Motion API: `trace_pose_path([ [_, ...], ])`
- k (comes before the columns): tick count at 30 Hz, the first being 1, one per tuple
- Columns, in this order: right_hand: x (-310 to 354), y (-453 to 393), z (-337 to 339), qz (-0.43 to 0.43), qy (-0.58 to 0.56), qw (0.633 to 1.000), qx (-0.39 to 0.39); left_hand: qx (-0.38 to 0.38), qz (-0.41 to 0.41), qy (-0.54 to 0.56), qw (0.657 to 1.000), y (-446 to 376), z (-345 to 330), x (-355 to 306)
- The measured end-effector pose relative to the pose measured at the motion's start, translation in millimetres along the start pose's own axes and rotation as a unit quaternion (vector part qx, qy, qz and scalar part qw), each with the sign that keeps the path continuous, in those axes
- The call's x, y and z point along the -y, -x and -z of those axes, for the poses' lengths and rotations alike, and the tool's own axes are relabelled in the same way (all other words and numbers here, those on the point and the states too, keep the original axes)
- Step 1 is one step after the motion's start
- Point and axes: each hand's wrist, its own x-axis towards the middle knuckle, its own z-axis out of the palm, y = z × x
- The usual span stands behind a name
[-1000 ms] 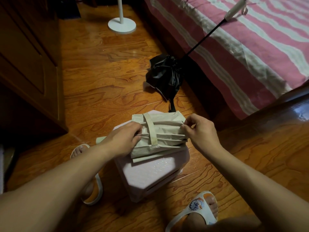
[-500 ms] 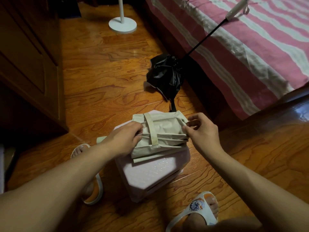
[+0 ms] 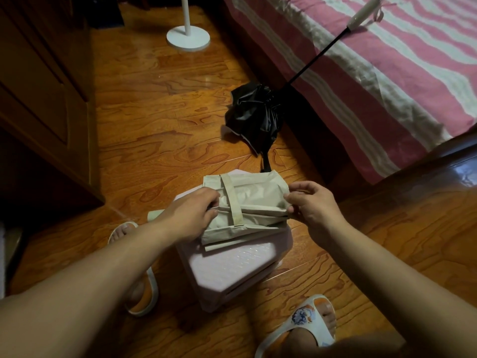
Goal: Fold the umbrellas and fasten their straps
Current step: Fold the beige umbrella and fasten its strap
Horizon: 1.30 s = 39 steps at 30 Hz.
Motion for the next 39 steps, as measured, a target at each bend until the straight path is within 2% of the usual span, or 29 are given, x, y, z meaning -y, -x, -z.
trace_pose_path([
  [4, 8, -2, -2, 0.038, -0.04, 0.998, 0.002, -0.006, 0.001, 0.004, 1.0, -1, 1, -1],
  [7, 7, -6, -2, 0.04, -0.082, 0.995, -0.03, -0.002, 0.001, 0.005, 1.0, 0, 1, -2],
  [9, 6, -9, -2, 0.059, -0.037, 0.997, -0.042, 0.002, 0.002, 0.004, 1.0, 1, 2, -3],
  [10, 8, -12, -1, 0.089, 0.04, 0.994, -0.041, 0.004, 0.003, 0.002, 1.0, 1, 2, -3],
  [11, 10, -15, -1, 0.127, 0.155, 0.979, -0.031, 0.005, 0.005, 0.001, 1.0, 2, 3, -3],
  [12, 11, -20, -1, 0.16, 0.277, 0.947, -0.012, 0.006, 0.006, 0.001, 1.0, 2, 3, -4],
  [14, 10, -32, -2, 0.194, 0.424, 0.885, 0.008, 0.002, 0.009, 0.002, 1.0, 2, 5, -5],
  [17, 18, -35, -5, 0.257, 0.471, 0.839, -0.087, -0.014, 0.026, 0.027, 0.999, 1, 7, -8],
  [18, 20, -32, -8, 0.304, 0.483, 0.817, -0.084, -0.017, 0.037, 0.041, 0.998, 0, 8, -8],
  [20, 23, -18, -20, 0.383, 0.545, 0.746, 0.02, -0.02, 0.054, 0.062, 0.996, -1, 8, -9],
  [22, 13, -5, -41, 0.387, 0.62, 0.673, 0.115, -0.026, 0.057, 0.07, 0.996, -2, 10, -10],
  [23, 6, -3, -50, 0.366, 0.65, 0.654, 0.127, -0.026, 0.056, 0.069, 0.996, -2, 11, -11],
  [24, 1, -5, -58, 0.345, 0.666, 0.65, 0.124, -0.022, 0.055, 0.068, 0.996, -3, 13, -13],
  [26, -2, -15, -71, 0.315, 0.645, 0.686, 0.118, -0.013, 0.055, 0.07, 0.996, -4, 15, -13],
  [30, 12, -32, -73, 0.264, 0.5, 0.817, 0.116, -0.033, 0.092, 0.098, 0.99, 1, 30, 1],
  [32, 16, -33, -69, 0.242, 0.425, 0.864, 0.119, 0.016, 0.142, 0.097, 0.985, 7, 40, 16],
  [33, 17, -33, -67, 0.234, 0.402, 0.876, 0.124, 0.061, 0.16, 0.071, 0.983, 11, 42, 25],
  [35, 18, -34, -66, 0.233, 0.398, 0.877, 0.133, 0.143, 0.156, -0.021, 0.977, 18, 39, 40],
  [37, 17, -36, -67, 0.225, 0.399, 0.878, 0.141, 0.158, 0.124, -0.098, 0.975, 22, 34, 49],
  [39, 20, -35, -68, 0.209, 0.369, 0.893, 0.15, 0.13, 0.106, -0.147, 0.975, 22, 31, 52],
])
